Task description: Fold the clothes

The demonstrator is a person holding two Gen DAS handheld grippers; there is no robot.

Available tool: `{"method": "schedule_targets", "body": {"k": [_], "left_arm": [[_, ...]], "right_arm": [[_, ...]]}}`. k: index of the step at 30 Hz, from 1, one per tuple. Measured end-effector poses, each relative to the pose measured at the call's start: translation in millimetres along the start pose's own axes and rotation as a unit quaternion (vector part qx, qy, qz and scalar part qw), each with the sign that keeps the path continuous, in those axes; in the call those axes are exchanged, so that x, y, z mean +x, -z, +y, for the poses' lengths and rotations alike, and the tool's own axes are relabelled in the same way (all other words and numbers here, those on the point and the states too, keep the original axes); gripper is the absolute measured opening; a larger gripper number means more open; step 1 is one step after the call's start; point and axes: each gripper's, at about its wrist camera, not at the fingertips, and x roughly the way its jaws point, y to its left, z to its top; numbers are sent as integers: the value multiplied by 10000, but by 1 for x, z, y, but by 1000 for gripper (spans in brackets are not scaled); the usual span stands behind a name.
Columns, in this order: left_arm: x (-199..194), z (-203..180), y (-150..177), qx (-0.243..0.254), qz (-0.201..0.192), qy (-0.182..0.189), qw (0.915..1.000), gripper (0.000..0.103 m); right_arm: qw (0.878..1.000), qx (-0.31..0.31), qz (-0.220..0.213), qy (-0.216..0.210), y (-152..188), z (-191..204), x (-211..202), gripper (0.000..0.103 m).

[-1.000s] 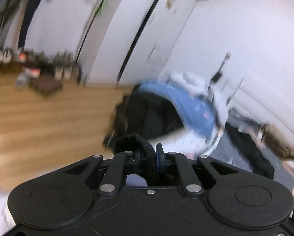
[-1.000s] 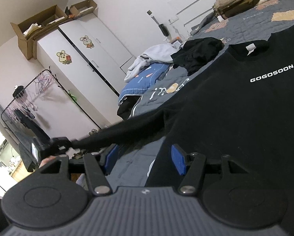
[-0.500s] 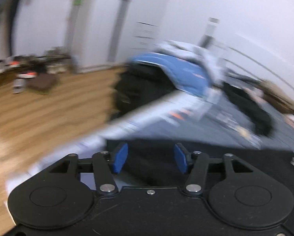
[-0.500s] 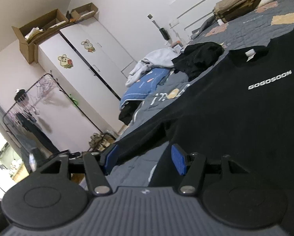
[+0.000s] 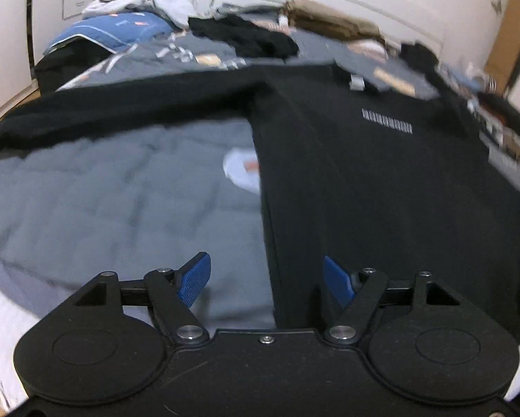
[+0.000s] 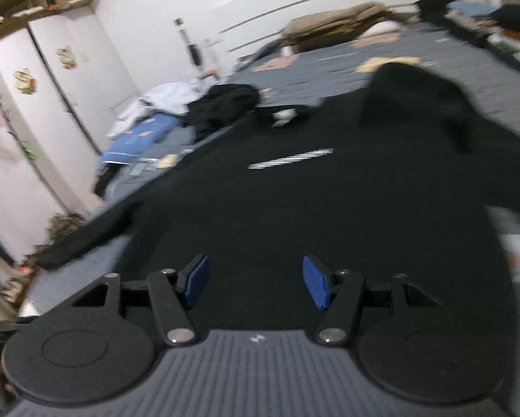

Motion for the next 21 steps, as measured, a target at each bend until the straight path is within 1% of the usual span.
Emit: {"method": "schedule_targets", "body": {"k": [3, 5, 7, 9, 11, 13, 15, 17, 18, 20, 21], "left_arm": [[-5, -6, 23, 67, 223, 41, 9997, 71], [-5, -6, 30, -90, 367, 133, 9992, 72], [-1, -9, 36, -263, 477, 264, 9982, 72], [2, -15, 39, -386, 571, 413, 9968, 72], [6, -25, 40, -256, 609, 585, 9961, 72], [11, -37, 42, 44, 695, 513, 9963, 72], [12, -40, 43, -1, 743, 507, 9959, 68], [13, -40, 44, -113, 789, 533, 9954, 50], [13, -40, 44, -169, 812, 546, 9951, 35], [10, -39, 44, -351, 832, 634, 9939, 27], [7, -39, 44, -378, 814, 689, 9936, 24]], "right_arm": [[9982, 258, -7, 542, 9, -40, -28, 59], [9963, 430, 63, 737, 18, -65, -45, 59], [9950, 453, 152, 876, 30, -83, -59, 59], [9944, 464, 260, 917, 39, -95, -69, 59], [9932, 588, 465, 888, 47, -107, -74, 59], [9906, 768, 793, 813, 56, -114, -71, 59], [9880, 830, 1095, 701, 66, -115, -65, 59], [9859, 901, 1273, 615, 75, -111, -60, 59], [9855, 937, 1307, 541, 80, -107, -57, 59], [9863, 1049, 1129, 594, 88, -102, -58, 58], [9862, 1093, 1079, 613, 90, -100, -58, 48]]}}
